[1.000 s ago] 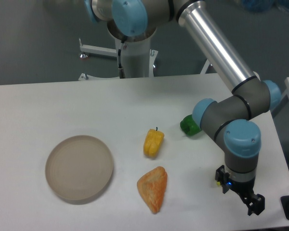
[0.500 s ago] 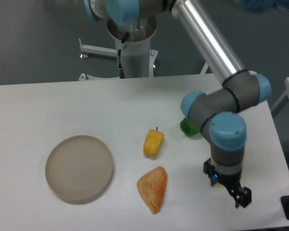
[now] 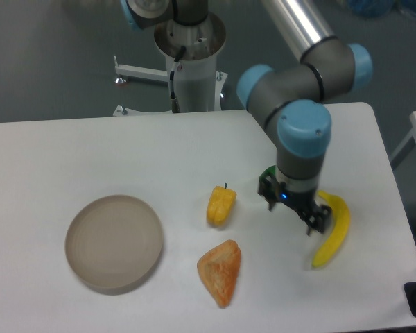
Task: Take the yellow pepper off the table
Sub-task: 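Move the gripper over the table to above the yellow pepper, then lower the gripper around the yellow pepper and close on it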
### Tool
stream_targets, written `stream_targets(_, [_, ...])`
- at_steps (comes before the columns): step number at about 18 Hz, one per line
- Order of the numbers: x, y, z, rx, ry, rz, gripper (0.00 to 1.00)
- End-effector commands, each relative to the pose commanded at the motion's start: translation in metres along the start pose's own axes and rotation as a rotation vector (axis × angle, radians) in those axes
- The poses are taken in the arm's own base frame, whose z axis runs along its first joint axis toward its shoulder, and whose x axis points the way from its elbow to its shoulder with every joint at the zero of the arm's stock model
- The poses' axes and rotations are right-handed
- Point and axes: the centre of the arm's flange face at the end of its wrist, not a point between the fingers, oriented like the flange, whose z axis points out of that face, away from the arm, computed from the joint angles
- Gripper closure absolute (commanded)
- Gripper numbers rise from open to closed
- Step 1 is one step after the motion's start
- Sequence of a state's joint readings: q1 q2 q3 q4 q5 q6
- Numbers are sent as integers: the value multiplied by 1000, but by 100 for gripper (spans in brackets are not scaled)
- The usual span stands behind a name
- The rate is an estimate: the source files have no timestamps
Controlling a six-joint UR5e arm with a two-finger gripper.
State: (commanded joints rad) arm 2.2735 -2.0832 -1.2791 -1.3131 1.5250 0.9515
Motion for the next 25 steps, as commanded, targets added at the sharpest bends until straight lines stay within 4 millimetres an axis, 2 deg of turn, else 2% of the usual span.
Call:
stream_targets(1, [9, 0, 12, 6, 33, -37, 0])
stream_targets(4, [31, -7, 22, 23, 51, -96, 0])
stream_targets(7, [44, 0, 39, 5, 70, -90, 0])
stream_targets(11, [52, 4, 42, 21, 46, -79, 0])
stream_targets(18, [79, 1, 67, 17, 39, -43, 0])
stream_targets(25, [84, 8, 82, -6, 17, -35, 0])
